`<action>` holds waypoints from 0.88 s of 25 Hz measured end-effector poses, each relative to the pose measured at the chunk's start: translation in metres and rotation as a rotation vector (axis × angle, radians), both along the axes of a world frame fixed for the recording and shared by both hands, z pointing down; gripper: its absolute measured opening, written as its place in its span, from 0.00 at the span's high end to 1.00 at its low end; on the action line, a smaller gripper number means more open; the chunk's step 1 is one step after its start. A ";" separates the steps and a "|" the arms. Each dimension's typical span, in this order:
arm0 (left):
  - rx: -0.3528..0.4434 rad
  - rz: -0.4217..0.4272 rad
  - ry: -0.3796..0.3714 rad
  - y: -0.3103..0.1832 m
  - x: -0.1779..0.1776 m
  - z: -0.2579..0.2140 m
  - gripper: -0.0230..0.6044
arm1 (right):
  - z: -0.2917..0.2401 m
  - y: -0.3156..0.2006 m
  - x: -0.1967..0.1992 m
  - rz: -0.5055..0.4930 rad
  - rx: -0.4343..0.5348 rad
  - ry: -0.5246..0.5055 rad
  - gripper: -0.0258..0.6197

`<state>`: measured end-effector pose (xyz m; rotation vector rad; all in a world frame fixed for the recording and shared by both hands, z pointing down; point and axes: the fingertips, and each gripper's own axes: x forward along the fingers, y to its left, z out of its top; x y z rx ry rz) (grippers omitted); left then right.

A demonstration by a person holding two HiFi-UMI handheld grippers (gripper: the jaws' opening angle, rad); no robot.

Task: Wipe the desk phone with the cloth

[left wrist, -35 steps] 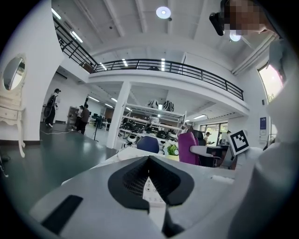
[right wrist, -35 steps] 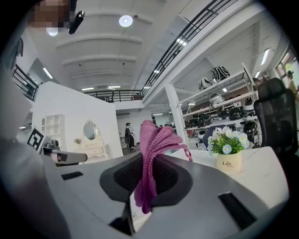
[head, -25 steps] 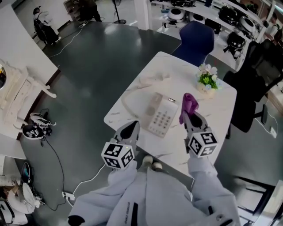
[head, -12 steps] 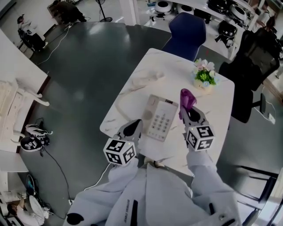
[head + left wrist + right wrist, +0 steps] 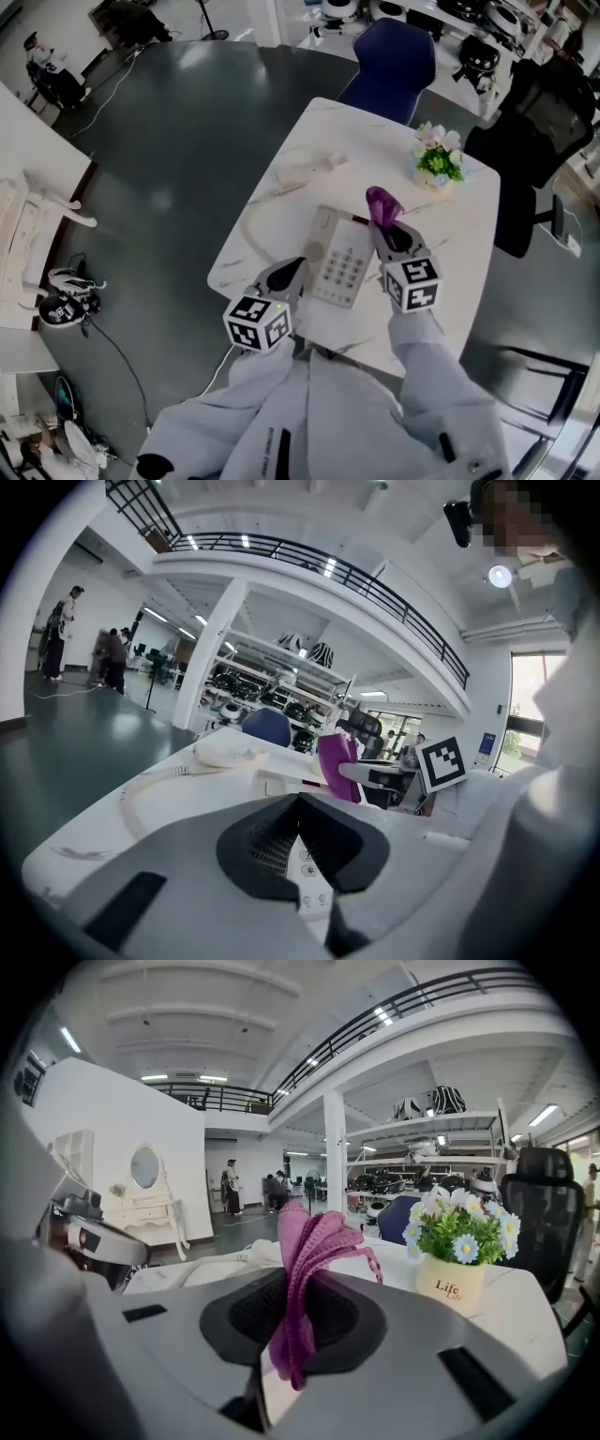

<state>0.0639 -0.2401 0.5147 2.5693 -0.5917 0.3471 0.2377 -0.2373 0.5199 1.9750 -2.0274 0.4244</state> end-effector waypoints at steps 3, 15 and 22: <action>-0.014 0.008 -0.002 -0.001 0.000 0.005 0.97 | 0.009 -0.003 -0.007 -0.032 -0.032 0.003 0.90; -0.042 0.025 -0.004 0.000 0.000 0.014 0.97 | 0.035 -0.003 -0.026 -0.092 -0.160 -0.014 0.90; -0.043 0.042 -0.002 0.003 0.001 0.016 0.97 | 0.042 -0.003 -0.033 -0.116 -0.233 0.071 0.90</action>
